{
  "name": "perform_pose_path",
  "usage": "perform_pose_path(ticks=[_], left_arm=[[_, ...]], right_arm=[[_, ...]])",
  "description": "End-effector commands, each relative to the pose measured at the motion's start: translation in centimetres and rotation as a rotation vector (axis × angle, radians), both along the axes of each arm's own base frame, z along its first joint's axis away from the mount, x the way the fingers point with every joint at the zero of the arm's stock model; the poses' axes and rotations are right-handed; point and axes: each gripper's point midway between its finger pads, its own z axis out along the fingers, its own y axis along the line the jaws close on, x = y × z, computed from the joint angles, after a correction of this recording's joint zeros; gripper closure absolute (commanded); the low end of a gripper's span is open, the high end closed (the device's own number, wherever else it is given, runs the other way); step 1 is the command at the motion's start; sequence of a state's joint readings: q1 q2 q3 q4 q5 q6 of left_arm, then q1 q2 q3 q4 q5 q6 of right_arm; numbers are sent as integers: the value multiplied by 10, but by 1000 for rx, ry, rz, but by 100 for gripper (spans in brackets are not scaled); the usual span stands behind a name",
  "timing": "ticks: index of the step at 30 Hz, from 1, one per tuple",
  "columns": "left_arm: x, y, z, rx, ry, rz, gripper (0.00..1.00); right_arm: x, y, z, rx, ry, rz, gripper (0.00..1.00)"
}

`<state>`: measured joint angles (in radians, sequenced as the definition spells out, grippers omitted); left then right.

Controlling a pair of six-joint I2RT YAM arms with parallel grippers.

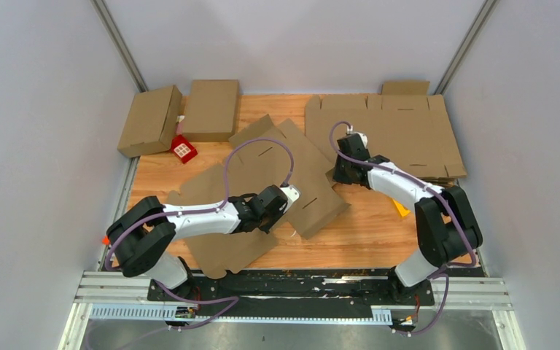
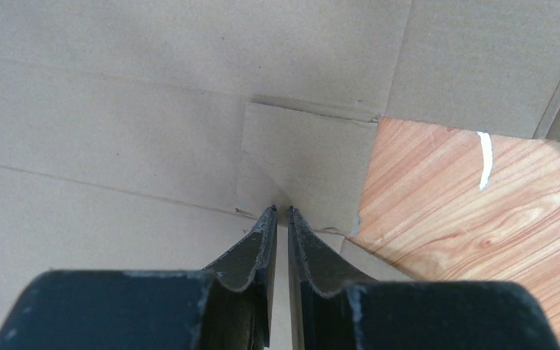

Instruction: Fold the paper box

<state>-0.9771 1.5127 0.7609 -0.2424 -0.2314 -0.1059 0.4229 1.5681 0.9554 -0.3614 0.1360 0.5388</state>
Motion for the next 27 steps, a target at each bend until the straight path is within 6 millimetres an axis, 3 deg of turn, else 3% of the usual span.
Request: perform_pose_path(ticks=[1,8,12,18,27], left_arm=[[-1,1,-4,19,13,-8,82],[-1,3,-8,41,23,-7,82],[-1,3,-6,34,16,-4,82],[-2,2,-4,19,18,-8,81],[-2,3,10,-37,-18,3,82]], right_arm=[[28,16,22,28,-69,44,100],[41,21,0,-1,-14,56,100],[39,13,-24,-55,36,31,100],[26,9,-58,-17,148,16,100],[-7,0,-62,-3,183,17,100]])
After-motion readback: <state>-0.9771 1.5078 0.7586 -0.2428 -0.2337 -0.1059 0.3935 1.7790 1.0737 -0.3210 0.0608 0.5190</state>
